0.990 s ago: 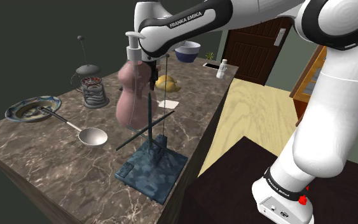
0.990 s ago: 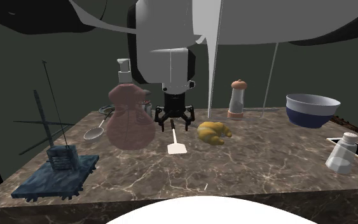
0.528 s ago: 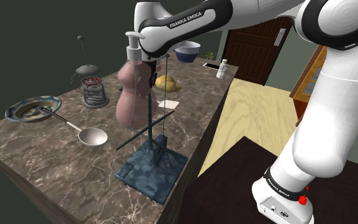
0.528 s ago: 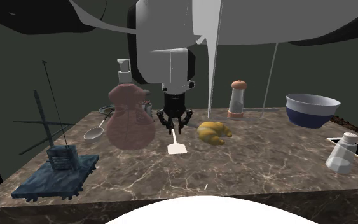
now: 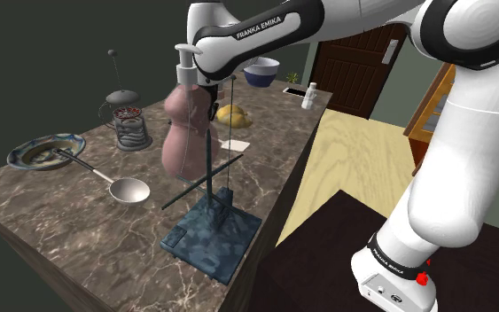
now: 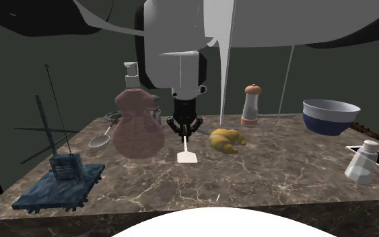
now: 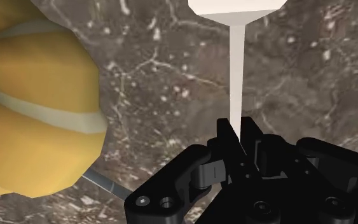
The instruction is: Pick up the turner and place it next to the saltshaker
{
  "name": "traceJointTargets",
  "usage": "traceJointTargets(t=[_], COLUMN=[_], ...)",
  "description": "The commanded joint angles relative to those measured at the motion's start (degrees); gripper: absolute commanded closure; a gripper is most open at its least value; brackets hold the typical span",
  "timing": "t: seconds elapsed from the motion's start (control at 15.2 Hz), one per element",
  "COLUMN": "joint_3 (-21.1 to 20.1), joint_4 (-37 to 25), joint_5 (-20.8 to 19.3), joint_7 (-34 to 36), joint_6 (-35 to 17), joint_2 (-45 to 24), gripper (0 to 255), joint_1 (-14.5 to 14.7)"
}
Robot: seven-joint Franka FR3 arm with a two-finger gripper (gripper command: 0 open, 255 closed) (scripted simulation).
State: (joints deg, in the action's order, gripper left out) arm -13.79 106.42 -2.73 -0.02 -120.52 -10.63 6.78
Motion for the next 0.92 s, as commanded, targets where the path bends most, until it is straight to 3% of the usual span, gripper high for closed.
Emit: traceJointTargets(t=[0.0,0.86], joint_3=[0.0,-0.2], joint_4=[-0.5,-8.0], joint_5=[0.1,0.8], joint_7=[-0.1,-0.5], joint_6=[0.7,10.2], joint_2=[0.2,2.3], gripper=[255,255], joint_1=[0.0,-0.1])
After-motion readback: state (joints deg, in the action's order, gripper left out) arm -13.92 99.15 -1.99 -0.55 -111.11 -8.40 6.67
